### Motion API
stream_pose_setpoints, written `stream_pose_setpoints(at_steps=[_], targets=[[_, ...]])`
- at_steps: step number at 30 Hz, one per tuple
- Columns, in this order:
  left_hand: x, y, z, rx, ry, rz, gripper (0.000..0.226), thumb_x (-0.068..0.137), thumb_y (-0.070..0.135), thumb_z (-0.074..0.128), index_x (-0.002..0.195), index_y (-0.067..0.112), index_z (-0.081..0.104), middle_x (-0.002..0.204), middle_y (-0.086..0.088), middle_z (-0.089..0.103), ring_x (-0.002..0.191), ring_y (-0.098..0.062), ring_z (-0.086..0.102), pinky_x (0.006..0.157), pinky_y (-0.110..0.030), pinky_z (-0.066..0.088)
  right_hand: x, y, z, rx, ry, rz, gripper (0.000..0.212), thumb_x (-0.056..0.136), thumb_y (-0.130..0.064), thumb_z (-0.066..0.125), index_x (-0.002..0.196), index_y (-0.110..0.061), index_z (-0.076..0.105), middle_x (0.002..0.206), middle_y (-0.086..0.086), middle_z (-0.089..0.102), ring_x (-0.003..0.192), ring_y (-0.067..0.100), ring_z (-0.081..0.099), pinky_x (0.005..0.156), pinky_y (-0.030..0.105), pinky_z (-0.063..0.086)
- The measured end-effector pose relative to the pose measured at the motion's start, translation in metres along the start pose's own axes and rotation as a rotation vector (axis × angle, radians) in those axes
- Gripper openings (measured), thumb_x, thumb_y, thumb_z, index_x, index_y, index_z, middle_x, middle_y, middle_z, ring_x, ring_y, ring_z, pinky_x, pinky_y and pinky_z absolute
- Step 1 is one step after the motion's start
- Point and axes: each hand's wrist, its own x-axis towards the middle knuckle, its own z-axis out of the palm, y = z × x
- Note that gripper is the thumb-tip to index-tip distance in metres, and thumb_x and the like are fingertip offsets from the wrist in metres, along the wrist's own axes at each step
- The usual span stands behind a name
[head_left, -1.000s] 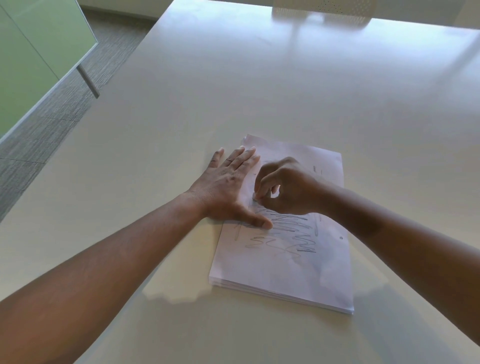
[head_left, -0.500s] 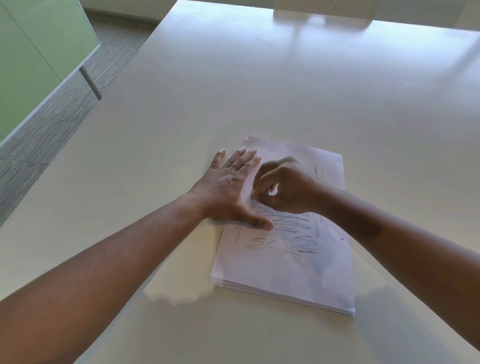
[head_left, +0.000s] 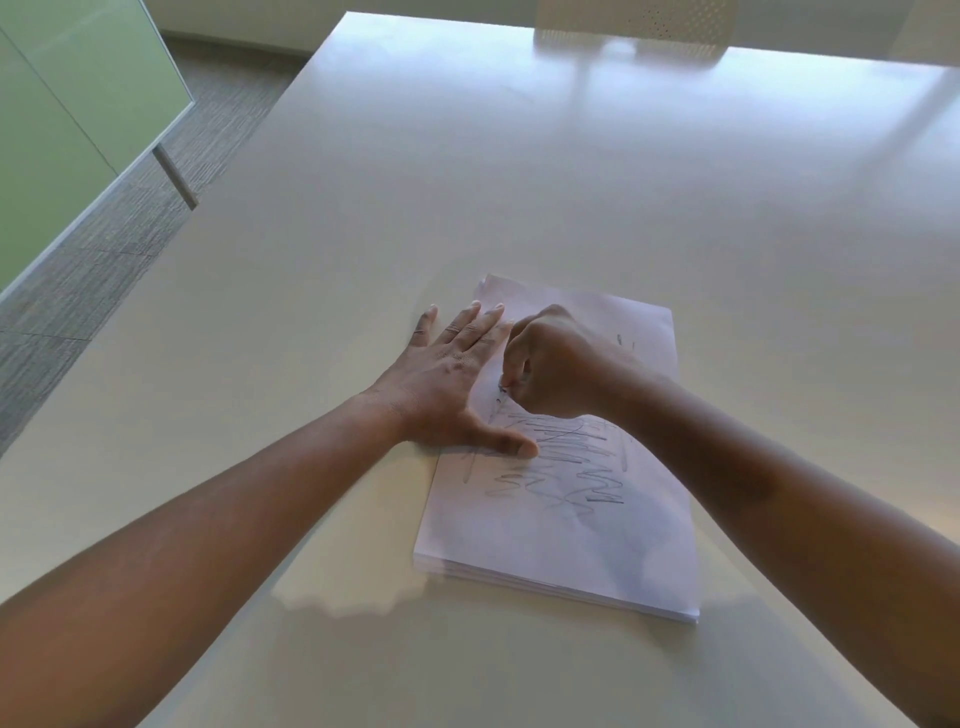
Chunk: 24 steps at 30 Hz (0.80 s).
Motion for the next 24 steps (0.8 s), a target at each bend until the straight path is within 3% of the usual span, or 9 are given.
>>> stream_pose_setpoints(at_steps=[14,24], targets=[[-0.053,0.015,0.014,-0.003,0.021,0.002,0.151,0.049,0.111,0.027,0.164,0.022,-0.013,0.17,0.009,-0.023,0.151,-0.006,-0.031,0.125,-0.052,-0.012,-0.012,-0.002,0.003,0.014,0.058,0.041,0.01,0.078,-0.017,0.069,0.073,-0.019,0.078,0.078,-0.002,0.068,0.069,0.02,0.064,0.064,0.034,0.056],[-0.059,0.02,0.014,-0.04,0.021,-0.025,0.154,0.047,0.11,0.035,0.164,0.022,-0.012,0.17,0.012,-0.019,0.152,-0.003,-0.028,0.125,-0.05,-0.015,-0.018,-0.005,0.006,0.025,0.123,0.008,0.012,0.078,-0.012,0.069,0.074,-0.017,0.079,0.078,-0.001,0.069,0.069,0.018,0.063,0.062,0.029,0.052]])
